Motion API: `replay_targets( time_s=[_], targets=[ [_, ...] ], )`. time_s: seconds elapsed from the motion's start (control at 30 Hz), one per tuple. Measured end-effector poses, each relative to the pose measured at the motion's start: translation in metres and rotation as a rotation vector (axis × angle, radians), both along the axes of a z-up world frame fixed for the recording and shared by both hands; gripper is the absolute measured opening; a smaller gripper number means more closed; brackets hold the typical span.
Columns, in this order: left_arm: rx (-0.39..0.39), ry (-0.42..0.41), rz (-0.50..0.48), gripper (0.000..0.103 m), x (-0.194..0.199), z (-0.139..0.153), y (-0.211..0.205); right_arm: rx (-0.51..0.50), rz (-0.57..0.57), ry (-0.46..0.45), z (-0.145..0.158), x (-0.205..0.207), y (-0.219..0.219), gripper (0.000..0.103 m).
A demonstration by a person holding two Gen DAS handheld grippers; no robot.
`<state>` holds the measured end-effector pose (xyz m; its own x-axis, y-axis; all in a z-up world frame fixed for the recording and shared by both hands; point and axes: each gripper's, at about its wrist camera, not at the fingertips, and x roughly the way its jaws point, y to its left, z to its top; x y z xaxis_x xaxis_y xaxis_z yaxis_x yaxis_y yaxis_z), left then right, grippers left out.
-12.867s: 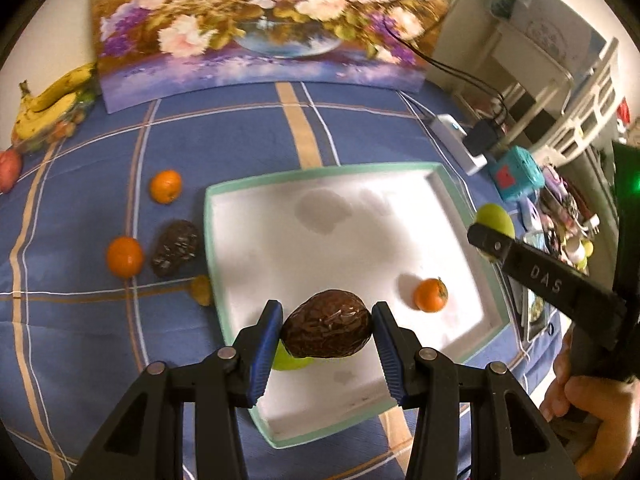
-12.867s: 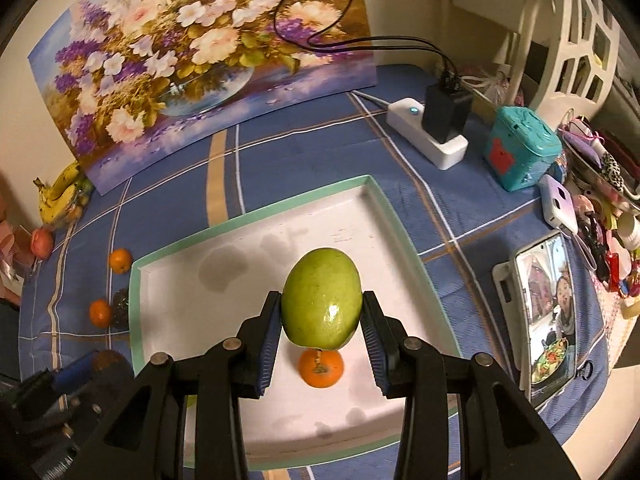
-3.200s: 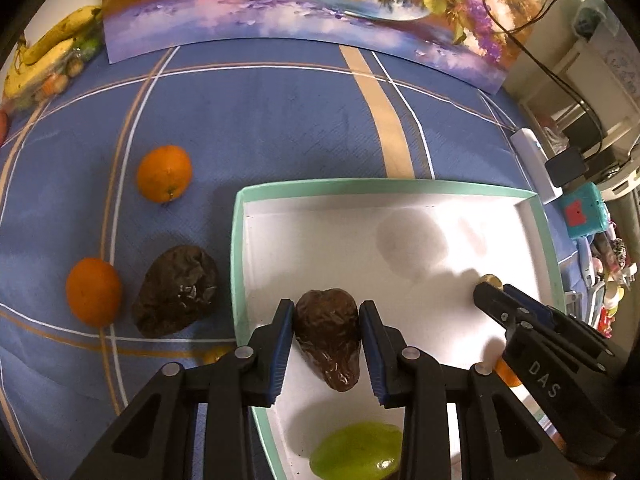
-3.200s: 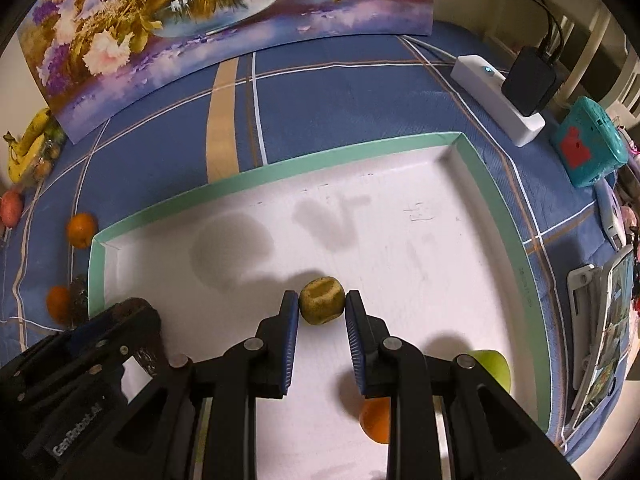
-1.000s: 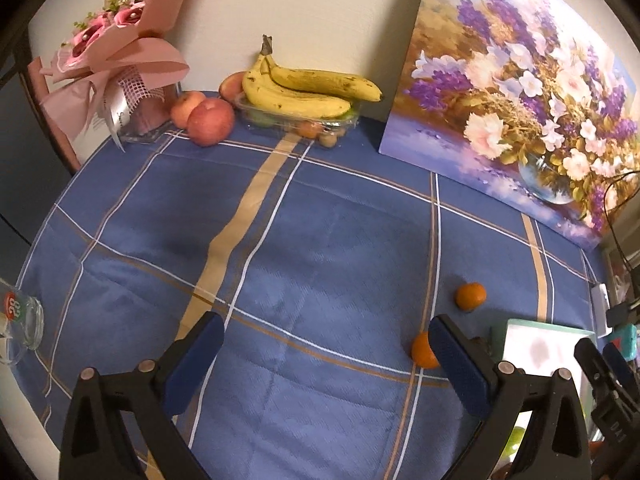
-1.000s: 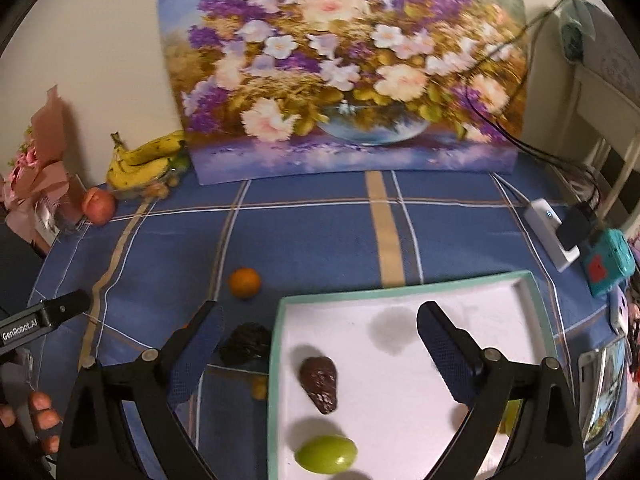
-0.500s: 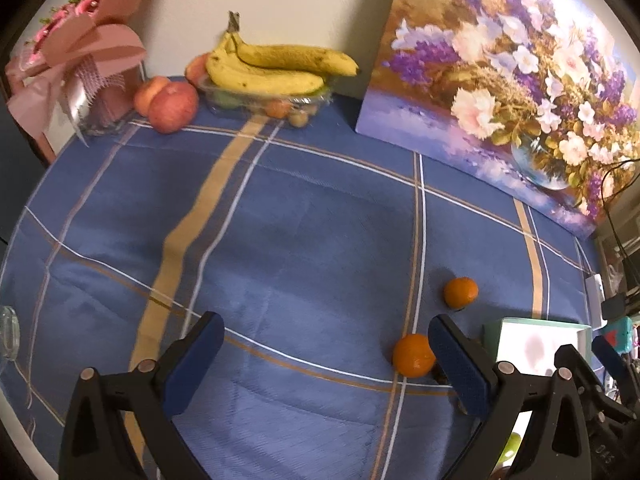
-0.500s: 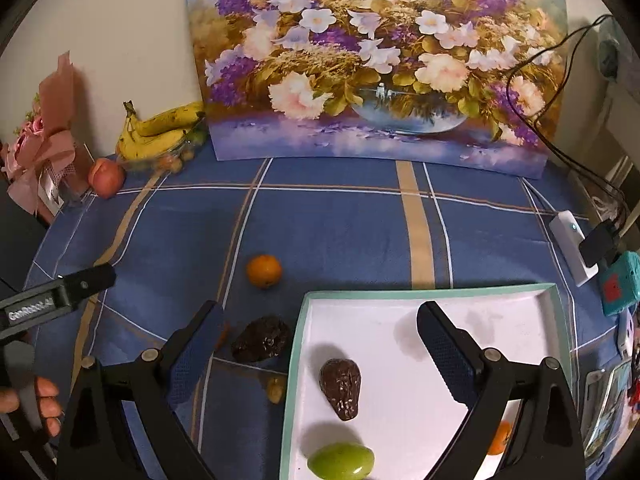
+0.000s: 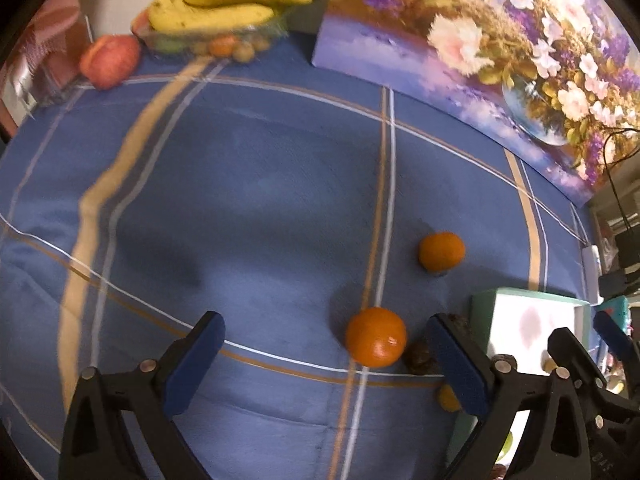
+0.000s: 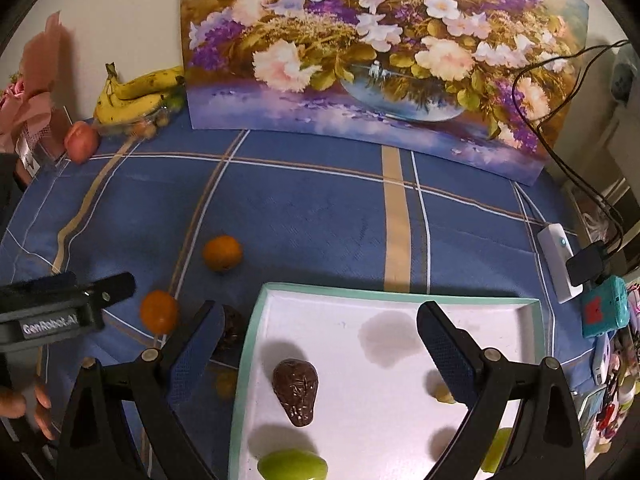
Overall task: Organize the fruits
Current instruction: 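Move both tools back over the tablecloth toward the oranges and dark date, then grasp the orange with the left tool while the right tool reaches the dark date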
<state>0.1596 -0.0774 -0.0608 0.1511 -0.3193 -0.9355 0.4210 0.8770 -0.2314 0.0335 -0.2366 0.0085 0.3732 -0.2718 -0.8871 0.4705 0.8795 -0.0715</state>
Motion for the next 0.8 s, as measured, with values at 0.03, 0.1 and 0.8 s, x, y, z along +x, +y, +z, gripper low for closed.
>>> replay_targets(
  time_s=[0.03, 0.1, 0.8],
  targets=[
    [-0.005, 0.011, -0.008, 0.091, -0.002, -0.003, -0.003, 0.005, -0.001, 0.000, -0.001, 0.000, -0.001, 0.097],
    [-0.012, 0.032, -0.017, 0.082, -0.004, -0.006, -0.006, 0.009, 0.001, -0.001, -0.002, -0.001, -0.001, 0.097],
    [-0.070, 0.044, 0.016, 0.040, 0.001, 0.001, -0.005, 0.045, 0.011, -0.034, -0.001, -0.002, 0.002, 0.097]
  ],
)
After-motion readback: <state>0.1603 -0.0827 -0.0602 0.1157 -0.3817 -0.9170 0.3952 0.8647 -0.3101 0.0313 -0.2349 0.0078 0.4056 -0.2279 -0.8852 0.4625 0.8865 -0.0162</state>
